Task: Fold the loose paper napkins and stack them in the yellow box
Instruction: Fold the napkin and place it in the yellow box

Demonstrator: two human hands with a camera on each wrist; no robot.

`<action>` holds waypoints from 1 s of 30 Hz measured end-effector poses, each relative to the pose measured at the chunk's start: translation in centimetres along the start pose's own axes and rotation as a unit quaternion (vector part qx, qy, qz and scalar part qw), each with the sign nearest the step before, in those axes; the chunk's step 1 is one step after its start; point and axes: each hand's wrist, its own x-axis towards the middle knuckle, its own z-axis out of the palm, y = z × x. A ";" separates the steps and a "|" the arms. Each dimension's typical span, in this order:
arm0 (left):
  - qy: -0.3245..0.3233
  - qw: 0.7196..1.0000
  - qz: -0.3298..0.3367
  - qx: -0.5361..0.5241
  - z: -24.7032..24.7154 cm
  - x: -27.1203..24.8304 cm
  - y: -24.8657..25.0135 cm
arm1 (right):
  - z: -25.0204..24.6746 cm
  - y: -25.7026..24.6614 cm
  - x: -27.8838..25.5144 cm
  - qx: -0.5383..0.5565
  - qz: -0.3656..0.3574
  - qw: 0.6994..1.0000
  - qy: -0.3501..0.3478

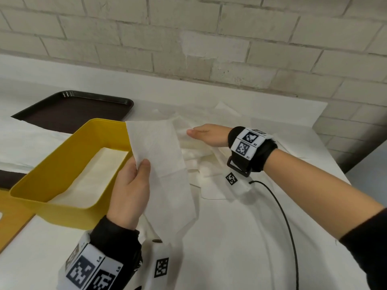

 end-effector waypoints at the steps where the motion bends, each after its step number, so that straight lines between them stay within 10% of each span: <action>1: 0.001 1.000 0.001 -0.003 0.0 0.0 0.0 | -0.2 0.5 -0.3 0.024 -0.011 0.999 0.027; 8: 0.025 0.998 0.058 0.002 -0.2 0.1 0.2 | -2.5 1.2 -3.7 0.276 -0.068 0.919 0.273; 19: -0.009 0.988 0.134 0.078 1.5 0.8 0.2 | -4.6 -1.2 -8.9 0.454 -0.137 0.819 0.324; 30: -0.084 0.986 0.124 -0.079 4.8 -0.8 2.5 | 1.1 -2.0 -7.0 0.277 -0.053 0.904 0.321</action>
